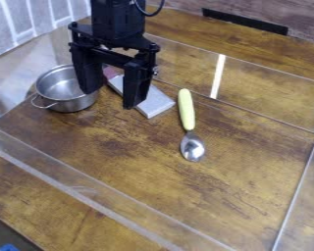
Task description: Put the spoon into the silver pot
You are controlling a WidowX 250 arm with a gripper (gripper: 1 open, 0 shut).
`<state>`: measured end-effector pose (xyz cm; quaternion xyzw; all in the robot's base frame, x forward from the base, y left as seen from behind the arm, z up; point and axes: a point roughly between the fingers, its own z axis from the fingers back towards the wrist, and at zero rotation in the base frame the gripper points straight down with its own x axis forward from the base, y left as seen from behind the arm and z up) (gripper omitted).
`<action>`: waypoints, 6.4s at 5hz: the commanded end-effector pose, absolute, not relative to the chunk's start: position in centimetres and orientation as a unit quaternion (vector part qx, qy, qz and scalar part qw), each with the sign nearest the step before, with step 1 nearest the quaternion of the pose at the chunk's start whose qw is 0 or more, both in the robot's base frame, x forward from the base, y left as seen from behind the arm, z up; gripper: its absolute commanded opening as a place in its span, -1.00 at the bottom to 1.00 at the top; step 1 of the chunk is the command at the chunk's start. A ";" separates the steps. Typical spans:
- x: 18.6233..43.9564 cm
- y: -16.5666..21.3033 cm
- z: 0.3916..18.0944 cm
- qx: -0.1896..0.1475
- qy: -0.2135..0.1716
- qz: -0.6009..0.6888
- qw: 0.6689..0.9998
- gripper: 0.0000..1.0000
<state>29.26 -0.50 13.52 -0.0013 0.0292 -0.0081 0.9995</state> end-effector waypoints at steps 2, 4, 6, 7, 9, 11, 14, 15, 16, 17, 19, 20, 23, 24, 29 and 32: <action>31.1 -1.8 10.9 -0.004 0.022 0.004 1.000 1.00; 34.5 -3.4 10.3 -0.005 -0.024 0.108 0.994 1.00; 37.8 -5.8 10.0 -0.011 -0.045 0.098 0.994 1.00; 38.9 -6.1 9.2 -0.012 -0.051 0.087 0.995 1.00; 40.9 -5.8 7.1 -0.010 -0.061 0.077 0.995 1.00; 42.4 -5.8 6.2 -0.011 -0.070 0.062 0.996 1.00; 43.1 -7.0 6.8 -0.016 -0.066 0.066 0.996 1.00; 43.1 -6.6 6.4 -0.016 -0.066 0.082 0.994 1.00; 43.0 -6.3 6.4 -0.015 -0.065 0.101 0.993 -1.00; 43.0 -5.9 6.0 -0.015 -0.066 0.093 0.993 -1.00; 43.2 -5.2 4.0 -0.016 -0.063 0.081 0.995 -1.00; 43.3 -4.3 4.2 -0.011 -0.065 0.082 0.994 -1.00; 41.6 0.0 13.5 -0.006 -0.127 0.085 0.988 -1.00; 40.7 2.9 17.6 -0.007 -0.159 0.136 0.978 -1.00; 40.5 -1.8 12.0 -0.014 -0.146 0.351 0.925 1.00; 40.1 -3.9 7.4 -0.029 -0.139 0.477 0.867 1.00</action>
